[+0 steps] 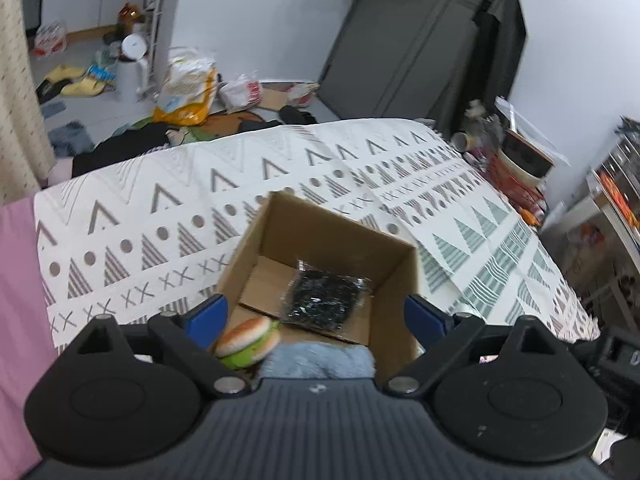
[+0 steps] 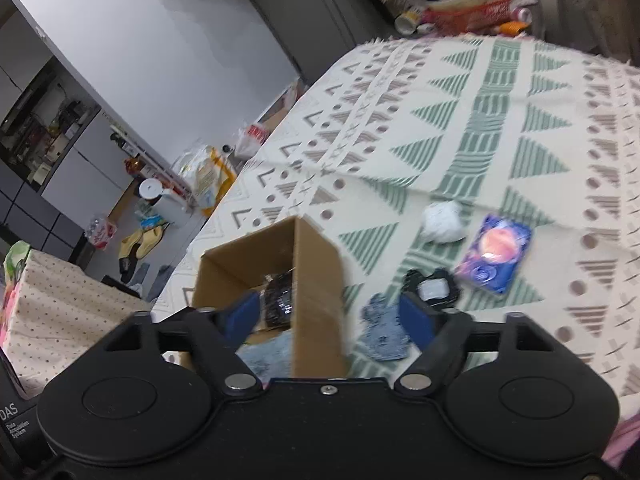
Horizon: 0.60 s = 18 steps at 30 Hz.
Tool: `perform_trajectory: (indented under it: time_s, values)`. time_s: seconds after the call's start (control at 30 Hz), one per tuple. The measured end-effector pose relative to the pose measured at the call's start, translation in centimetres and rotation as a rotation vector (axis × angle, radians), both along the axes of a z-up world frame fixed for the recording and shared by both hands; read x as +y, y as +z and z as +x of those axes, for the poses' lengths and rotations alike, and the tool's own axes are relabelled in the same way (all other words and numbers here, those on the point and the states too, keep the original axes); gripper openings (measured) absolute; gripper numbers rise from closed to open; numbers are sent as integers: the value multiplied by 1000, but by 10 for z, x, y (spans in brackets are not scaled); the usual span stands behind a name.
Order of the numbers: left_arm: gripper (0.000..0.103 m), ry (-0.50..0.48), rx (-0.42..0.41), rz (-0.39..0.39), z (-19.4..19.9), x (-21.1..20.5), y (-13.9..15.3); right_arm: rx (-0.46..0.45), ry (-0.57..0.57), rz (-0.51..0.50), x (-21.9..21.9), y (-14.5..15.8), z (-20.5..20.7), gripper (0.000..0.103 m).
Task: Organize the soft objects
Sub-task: 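Open the left gripper over the box while right gripper drops the bead bag inside, then lift both grippers from the box toward the remaining items on the bed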
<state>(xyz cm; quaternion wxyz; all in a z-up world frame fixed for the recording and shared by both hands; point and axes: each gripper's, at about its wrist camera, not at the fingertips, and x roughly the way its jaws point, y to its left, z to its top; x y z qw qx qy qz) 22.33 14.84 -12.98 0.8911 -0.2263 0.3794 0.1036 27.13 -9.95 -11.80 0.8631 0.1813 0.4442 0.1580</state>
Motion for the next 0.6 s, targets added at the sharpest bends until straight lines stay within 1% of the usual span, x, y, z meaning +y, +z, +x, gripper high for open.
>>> perform_trajectory:
  time_s: [0.07,0.13,0.17,0.33,0.47,0.6]
  values:
    - [94,-15,-3,14,0,-8,4,-18,-4,-5,-10,4,-1,83]
    - [94,-27,-14,11,-2,-15,7,-30,-11,-4,-22,9,-2,91]
    - [94,-31,-19,12,-2,-18,9,-35,-14,-2,-27,10,-3,92]
    - [94,-58,-44,67,-3,-39,23,-65,-20,-6,-52,18,-4,99]
    - [97,-65,-61,129,-4,-57,32,-82,-27,1,-69,23,-6,103]
    - [100,-104,-77,131,-2,-71,39,-96,-33,20,-89,27,-5,103]
